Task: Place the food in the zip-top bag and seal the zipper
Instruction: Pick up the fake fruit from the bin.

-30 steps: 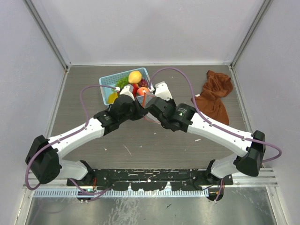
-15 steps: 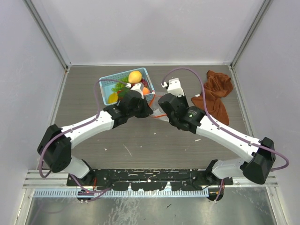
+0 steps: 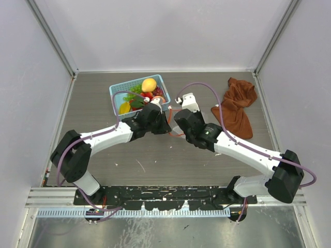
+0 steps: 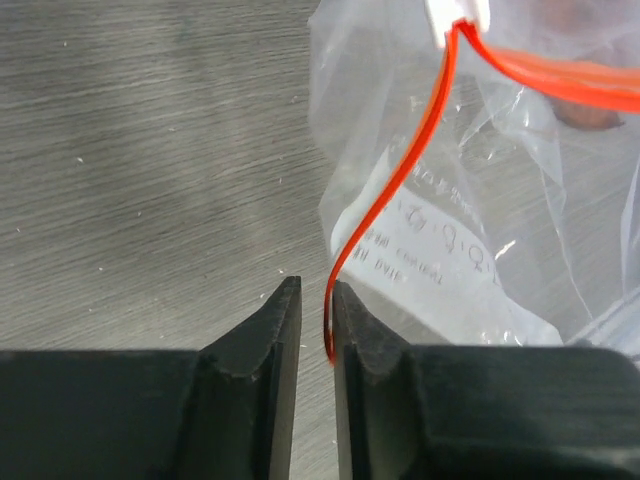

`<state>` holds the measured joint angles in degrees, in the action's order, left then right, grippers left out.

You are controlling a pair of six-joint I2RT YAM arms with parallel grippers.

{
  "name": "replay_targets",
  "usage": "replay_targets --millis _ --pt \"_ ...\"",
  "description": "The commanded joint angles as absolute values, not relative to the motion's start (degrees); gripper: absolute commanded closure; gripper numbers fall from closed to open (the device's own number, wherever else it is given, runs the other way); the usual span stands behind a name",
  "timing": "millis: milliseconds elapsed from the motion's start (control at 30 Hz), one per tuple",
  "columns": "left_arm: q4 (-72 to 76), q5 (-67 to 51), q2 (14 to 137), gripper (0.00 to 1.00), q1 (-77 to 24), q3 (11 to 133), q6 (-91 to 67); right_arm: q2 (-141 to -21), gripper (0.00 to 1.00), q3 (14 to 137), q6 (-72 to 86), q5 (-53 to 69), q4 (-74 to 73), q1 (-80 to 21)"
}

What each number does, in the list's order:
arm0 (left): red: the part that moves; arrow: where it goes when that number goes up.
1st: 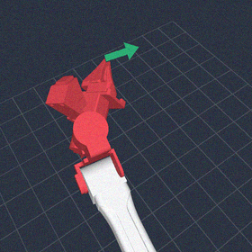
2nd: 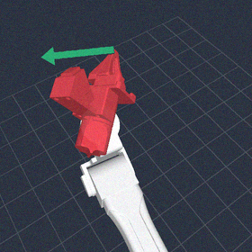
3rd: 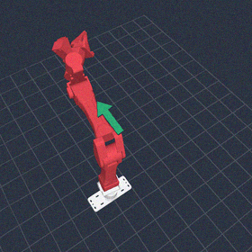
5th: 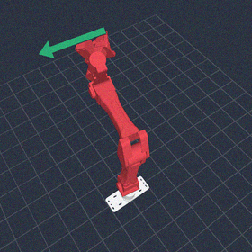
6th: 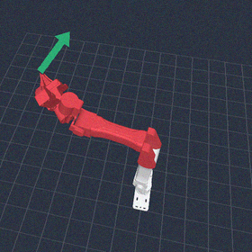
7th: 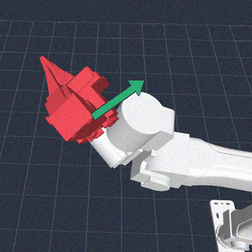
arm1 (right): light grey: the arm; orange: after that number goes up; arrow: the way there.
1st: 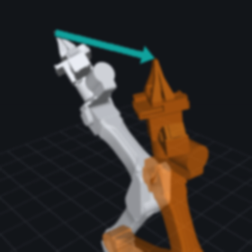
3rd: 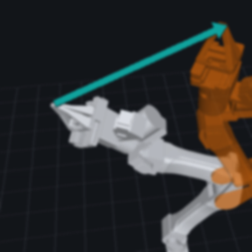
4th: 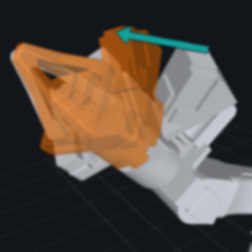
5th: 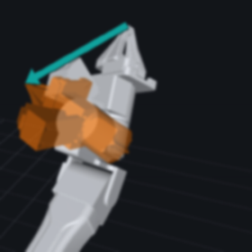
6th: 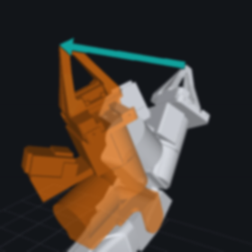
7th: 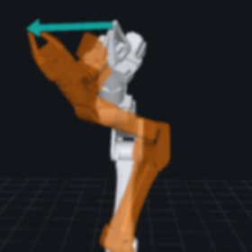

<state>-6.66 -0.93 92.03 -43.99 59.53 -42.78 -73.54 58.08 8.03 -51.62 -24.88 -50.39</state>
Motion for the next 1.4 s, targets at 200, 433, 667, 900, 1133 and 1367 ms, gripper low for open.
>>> replay_targets --millis 200,433,667,900,1133,1367 --pt "-5.11 0.02 84.75 0.60 -43.08 59.82 -41.15 -71.65 1.00 56.90 7.13 -48.51 -20.96 -50.27" --pt "-6.80 0.20 80.72 0.45 -40.04 60.94 -37.70 -71.86 1.00 56.65 6.67 -48.53 -21.01 -50.27" --pt "-10.18 0.56 82.40 0.35 -33.86 65.70 -30.03 -71.98 1.00 56.70 6.57 -48.36 -20.74 -50.27" --pt "-17.61 3.25 93.55 0.27 -31.11 78.92 -16.23 -72.16 1.00 56.96 6.36 -48.24 -20.65 -50.27" --pt "-24.78 2.25 105.77 0.23 -29.44 92.33 -6.97 -72.08 1.00 56.82 6.09 -48.04 -20.54 -50.27" --pt "-28.25 -2.35 115.34 0.23 -27.51 100.24 -4.53 -72.40 1.00 56.90 6.33 -47.11 -20.25 -50.27"
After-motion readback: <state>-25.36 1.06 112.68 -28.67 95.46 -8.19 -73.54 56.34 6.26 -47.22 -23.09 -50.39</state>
